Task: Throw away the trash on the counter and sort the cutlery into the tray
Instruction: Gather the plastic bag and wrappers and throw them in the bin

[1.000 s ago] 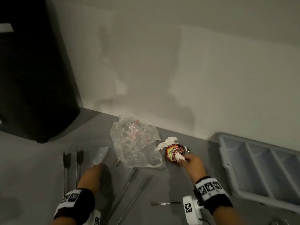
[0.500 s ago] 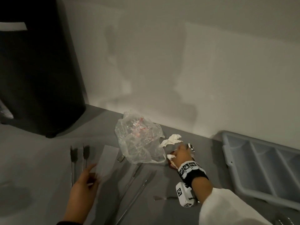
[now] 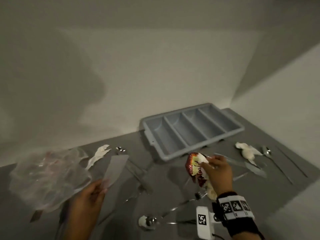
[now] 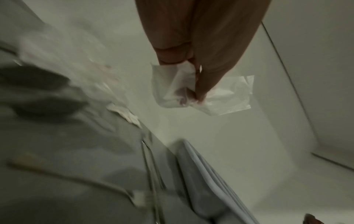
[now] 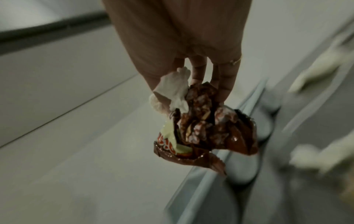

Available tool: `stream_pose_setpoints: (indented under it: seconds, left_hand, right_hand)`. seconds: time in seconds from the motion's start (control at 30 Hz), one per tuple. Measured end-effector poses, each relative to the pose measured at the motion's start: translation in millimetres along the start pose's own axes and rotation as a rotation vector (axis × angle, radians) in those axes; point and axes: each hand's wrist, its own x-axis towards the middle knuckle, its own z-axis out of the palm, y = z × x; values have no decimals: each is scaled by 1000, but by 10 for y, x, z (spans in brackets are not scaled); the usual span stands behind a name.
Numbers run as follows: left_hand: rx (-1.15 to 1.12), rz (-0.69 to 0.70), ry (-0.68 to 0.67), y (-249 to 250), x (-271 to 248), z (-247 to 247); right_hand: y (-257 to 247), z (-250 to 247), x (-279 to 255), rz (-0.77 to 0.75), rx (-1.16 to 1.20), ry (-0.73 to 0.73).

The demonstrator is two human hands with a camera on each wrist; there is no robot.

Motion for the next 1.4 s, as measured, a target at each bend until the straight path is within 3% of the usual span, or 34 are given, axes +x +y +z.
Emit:
stream_pose_setpoints:
  seconds: [0.23, 0.37, 0.4, 0.5, 0.57, 0.67, 0.77, 0.87, 1.17, 1.3, 1.4]
  left_hand:
    - [-67, 100, -403, 659, -525, 1794]
    - [-21, 143, -670, 948, -1124, 2934]
    - [-17, 164, -749, 1012, -1414, 3457]
    - [-53, 177, -836, 1140, -1726, 3800]
    - [-14, 241, -937, 1083, -2092, 4379]
    - [53, 229, -1147, 962, -2530, 5129]
    - [192, 211, -1309, 825, -2828, 5694]
    - [369, 299, -1433, 681, -3018, 6233]
    - [1044, 592, -1548, -536, -3385, 7985]
    - [1223, 707, -1595, -1114, -3631, 8608]
    - [1286, 719, -1601, -1431, -3891, 8940]
  right_hand:
    - [1321, -2204, -378, 283, -56, 368]
    - [2066, -3100, -687, 443, -64, 478]
    - [2371, -3483, -782, 491, -79, 507]
    - [2648, -3586, -904, 525, -79, 452]
    - [2984, -3861, -994, 596, -91, 455]
    - [3454, -4176, -1106, 708, -136, 467]
    - [3763, -4354, -1178, 817, -135, 497]
    - [4055, -4459, -1150, 898, -100, 573]
    - [5163, -4441, -1073, 1081, -50, 758]
    - [5638, -4394, -1152, 1087, -34, 778]
    - [5976, -4341, -1276, 1067, -25, 822]
